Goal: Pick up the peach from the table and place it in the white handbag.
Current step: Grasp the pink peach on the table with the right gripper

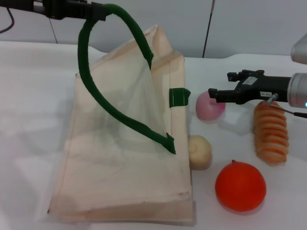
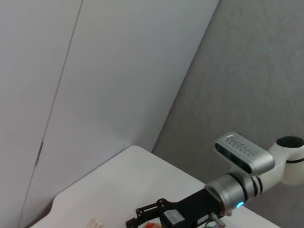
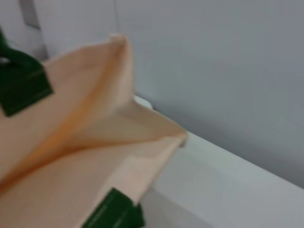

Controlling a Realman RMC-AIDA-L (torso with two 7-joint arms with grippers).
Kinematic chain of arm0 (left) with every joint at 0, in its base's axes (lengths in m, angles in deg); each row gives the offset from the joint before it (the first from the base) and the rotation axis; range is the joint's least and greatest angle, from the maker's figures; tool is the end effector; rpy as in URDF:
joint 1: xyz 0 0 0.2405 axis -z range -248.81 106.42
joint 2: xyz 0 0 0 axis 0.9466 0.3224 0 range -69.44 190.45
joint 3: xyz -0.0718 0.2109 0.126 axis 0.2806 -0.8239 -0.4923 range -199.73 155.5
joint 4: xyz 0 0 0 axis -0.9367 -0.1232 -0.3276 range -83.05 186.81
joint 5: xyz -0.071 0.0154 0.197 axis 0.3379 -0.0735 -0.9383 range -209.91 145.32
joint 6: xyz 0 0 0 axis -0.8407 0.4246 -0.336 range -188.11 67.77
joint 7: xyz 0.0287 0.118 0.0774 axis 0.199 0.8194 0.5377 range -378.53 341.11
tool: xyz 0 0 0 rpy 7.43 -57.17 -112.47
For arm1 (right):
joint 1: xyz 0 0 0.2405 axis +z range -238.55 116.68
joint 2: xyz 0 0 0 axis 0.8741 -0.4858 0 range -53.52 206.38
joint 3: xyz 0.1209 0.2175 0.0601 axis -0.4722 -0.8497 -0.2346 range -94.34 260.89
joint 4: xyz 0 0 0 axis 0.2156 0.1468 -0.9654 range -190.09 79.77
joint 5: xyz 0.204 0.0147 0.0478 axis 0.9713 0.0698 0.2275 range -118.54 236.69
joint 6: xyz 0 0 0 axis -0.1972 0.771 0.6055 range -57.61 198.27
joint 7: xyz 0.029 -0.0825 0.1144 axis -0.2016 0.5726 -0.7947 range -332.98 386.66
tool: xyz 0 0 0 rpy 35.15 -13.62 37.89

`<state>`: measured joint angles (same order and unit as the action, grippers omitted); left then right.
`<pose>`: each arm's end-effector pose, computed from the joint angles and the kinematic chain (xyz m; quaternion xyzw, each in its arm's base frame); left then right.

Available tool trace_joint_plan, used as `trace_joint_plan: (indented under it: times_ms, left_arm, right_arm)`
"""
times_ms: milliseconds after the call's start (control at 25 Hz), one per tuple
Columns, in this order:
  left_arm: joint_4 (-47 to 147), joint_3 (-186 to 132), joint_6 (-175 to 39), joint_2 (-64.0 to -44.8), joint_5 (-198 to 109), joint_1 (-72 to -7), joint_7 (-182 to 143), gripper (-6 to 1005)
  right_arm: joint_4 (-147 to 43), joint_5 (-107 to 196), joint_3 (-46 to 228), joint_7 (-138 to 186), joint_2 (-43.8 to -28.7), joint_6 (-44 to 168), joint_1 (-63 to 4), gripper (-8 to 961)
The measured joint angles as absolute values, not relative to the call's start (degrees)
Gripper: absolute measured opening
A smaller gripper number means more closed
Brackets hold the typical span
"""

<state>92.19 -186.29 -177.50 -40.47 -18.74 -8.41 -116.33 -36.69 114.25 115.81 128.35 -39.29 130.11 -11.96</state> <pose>-0.1748 0.4040 0.1619 -0.9345 -0.2647 -0.2284 0.0673 0.2390 0.4238 -0.0294 -0.9327 0.2381 0.1322 0.2365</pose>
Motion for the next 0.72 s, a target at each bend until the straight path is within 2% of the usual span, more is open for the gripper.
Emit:
trace_joint_plan:
  times_ms: [720]
  left_arm:
    - [92.04,-186.29,-177.42,-40.48,-18.35,-8.29,-116.61,141]
  right_arm:
    - [-41.61,114.2,125.67,126.25,-39.45,119.99,-8.98,888]
